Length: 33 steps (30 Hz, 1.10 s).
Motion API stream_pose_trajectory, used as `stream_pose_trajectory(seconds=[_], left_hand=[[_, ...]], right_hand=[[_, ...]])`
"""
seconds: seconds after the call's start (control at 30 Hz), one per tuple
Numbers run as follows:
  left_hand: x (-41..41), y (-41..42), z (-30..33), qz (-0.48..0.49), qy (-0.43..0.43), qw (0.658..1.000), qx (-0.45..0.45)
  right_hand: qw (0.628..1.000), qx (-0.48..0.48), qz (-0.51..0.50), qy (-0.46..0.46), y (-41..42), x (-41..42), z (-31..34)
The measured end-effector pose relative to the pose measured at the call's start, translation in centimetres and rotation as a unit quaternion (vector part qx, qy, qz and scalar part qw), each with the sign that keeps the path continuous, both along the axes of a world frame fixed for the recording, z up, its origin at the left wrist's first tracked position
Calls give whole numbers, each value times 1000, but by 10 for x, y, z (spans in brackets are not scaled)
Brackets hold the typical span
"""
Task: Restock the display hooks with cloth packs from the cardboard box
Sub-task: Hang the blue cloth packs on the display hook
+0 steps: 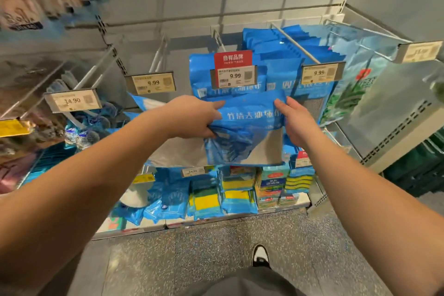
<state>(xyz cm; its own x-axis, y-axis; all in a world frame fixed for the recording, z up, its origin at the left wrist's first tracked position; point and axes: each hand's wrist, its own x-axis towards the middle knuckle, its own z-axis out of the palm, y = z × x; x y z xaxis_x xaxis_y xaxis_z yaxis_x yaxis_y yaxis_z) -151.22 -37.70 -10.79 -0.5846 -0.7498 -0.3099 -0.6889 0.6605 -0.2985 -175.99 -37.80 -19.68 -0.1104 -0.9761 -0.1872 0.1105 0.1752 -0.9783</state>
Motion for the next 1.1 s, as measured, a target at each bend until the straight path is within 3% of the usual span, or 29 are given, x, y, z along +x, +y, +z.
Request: stream_pose_trajectory(seconds=[0.4, 0.77, 1.1], left_hand=[[4, -3, 26, 35, 110, 993, -39], [10, -6, 28, 49, 113, 992, -30], [11, -10, 29, 71, 106, 992, -10]], right_hand=[[997, -14, 63, -39, -45, -1, 10], [996, 7, 26, -85, -57, 19, 13], [999, 7, -45, 3, -99, 41, 8]])
